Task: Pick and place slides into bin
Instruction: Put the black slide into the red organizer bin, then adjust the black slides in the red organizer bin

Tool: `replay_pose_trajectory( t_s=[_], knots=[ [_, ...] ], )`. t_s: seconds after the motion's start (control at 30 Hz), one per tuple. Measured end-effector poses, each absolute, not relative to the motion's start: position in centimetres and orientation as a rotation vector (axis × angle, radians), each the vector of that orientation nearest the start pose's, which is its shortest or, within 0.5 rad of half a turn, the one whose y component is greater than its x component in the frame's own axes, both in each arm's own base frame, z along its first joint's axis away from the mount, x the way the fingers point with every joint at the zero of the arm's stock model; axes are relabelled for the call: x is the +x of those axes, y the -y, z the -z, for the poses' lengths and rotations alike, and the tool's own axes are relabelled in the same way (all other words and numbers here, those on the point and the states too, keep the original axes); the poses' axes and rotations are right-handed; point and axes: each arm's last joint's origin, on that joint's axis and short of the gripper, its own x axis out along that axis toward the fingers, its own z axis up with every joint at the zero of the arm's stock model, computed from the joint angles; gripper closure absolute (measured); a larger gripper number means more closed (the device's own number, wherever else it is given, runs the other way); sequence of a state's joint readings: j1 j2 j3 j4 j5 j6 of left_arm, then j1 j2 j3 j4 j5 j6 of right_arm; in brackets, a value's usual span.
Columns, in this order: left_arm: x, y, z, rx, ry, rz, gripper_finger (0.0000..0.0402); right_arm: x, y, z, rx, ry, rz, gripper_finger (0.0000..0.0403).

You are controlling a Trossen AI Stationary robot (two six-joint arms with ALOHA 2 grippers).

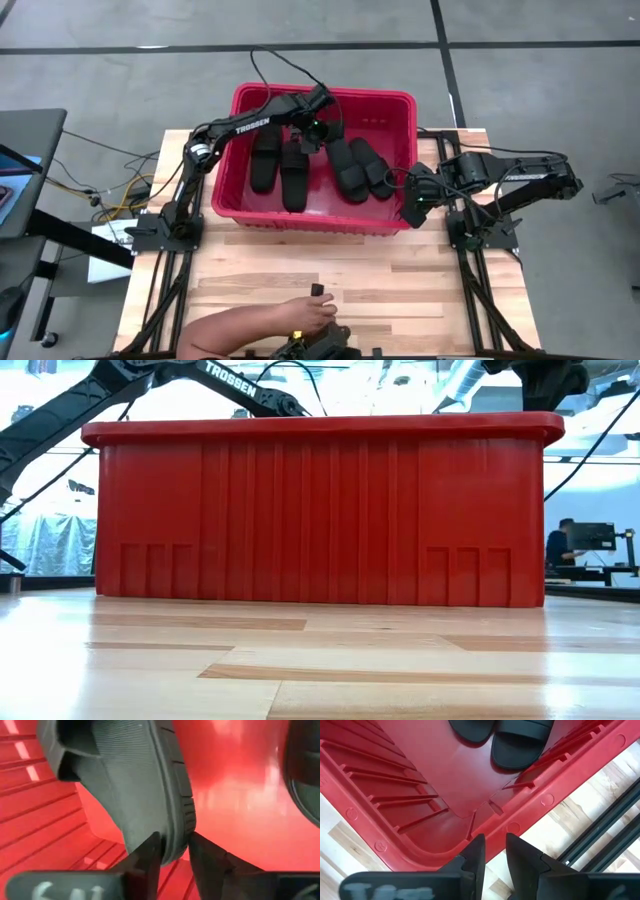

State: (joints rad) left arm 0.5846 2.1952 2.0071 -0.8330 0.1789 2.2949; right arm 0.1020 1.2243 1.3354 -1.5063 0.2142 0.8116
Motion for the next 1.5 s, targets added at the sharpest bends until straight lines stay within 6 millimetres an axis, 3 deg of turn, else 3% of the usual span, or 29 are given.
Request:
replay_pose_trajectory(
  t_s=[0.47, 0.73, 0.93, 1.17, 1.5],
  knots=[
    [39.7, -26.3, -24.9, 1.592, -0.862, 0.757, 0.0229, 18.4, -1.3, -34.4, 0.451, -1.243, 0.631, 0.0333],
    [39.8, -26.5, -25.0, 1.553, -0.88, 0.71, 0.0214, 18.4, -1.2, -34.4, 0.443, -1.237, 0.639, 0.0333],
    [40.2, -26.6, -25.9, 1.48, -0.994, 0.508, 0.0214, 18.4, -1.2, -34.4, 0.427, -1.227, 0.653, 0.0333],
    [38.9, -26.3, -32.1, 1.388, -0.954, 0.18, 0.0214, 18.4, -1.0, -34.5, 0.34, -1.206, 0.67, 0.0333],
    [34.2, -24.3, -45.2, 1.116, -0.696, -0.325, 0.0214, 18.9, -1.4, -34.8, 0.101, -1.107, 0.681, 0.0333]
  ],
)
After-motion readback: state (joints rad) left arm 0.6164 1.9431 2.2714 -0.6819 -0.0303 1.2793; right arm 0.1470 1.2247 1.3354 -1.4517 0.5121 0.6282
